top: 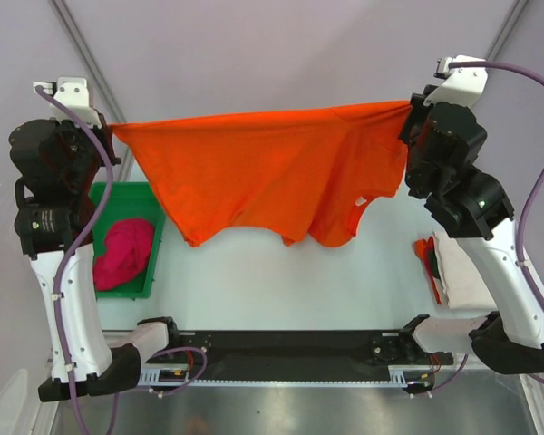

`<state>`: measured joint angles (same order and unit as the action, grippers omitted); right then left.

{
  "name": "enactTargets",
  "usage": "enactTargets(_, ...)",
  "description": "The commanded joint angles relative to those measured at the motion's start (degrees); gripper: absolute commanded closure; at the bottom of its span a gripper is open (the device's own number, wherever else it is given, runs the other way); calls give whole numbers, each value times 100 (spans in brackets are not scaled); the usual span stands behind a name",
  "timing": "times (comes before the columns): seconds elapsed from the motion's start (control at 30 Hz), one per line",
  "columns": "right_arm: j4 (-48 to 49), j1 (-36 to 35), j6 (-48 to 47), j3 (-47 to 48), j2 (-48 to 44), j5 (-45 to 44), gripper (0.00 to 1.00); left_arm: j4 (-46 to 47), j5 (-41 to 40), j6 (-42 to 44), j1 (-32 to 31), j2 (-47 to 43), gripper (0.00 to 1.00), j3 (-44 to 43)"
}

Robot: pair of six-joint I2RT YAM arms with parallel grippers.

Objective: Fold and stack the t-shirts
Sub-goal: Flatten out the tshirt

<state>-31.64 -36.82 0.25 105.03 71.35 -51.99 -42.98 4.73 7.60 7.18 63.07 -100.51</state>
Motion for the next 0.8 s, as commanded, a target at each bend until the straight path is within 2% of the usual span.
enactTargets(0.0, 192, -158, -770, 369, -226, -504, 100, 79, -52, -258, 170, -259, 100, -30)
enactTargets(0.13, 1226, -773, -1779, 79, -569, -1109, 100, 395, 106, -145, 170, -760, 100, 154)
enactTargets(0.2, 1763, -1370, -2439, 44, -684, -1374, 100, 379, 63, -83, 170, -919, 100, -20)
enactTargets(0.23, 2445, -1589, -3208, 35, -693, -1697, 100, 178, 28, -83, 170, -910, 100, -178)
enactTargets(0.27, 2826, -2018, -3581, 17, -710, -1823, 100, 80, 36, -100, 161, -858, 100, -484)
enactTargets(0.3, 3108, -2196, -3907, 8, -710, -1937, 100, 10, 45, -109, 170, -884, 100, -592)
enactTargets(0.33, 3825, -2355, -4249, -26, -719, -2095, 100, -8, 63, -135, 170, -919, 100, -645)
enactTargets(0.4, 4147, -2610, -4648, -201, -763, -2131, 100, 0, 194, -206, 170, -1042, 100, -698)
enactTargets(0.47, 4218, -2576, -4552, -334, -728, -2044, 100, -35, 186, -319, 170, -1016, 100, -689)
enactTargets(0.5, 4210, -2332, -4447, -448, -728, -1957, 100, -35, 169, -329, 170, -885, 100, -672)
enactTargets(0.53, 3844, -2147, -4263, -405, -632, -1747, 100, -61, 116, -346, 170, -806, 100, -654)
enactTargets(0.57, 3406, -1884, -3383, -292, -518, -1571, 100, -87, 63, -355, 170, -700, 100, -637)
enactTargets(0.6, 2679, -1081, -2747, -90, -395, -1317, 100, -96, 72, -347, 170, -551, 100, -619)
enactTargets(0.63, 1619, -838, -2149, 295, -194, -722, 100, -122, 89, -346, 170, -324, 100, -619)
enactTargets(0.77, 1810, -187, -1828, 26, 220, -418, 100, -44, 37, -329, 170, 468, 100, -820)
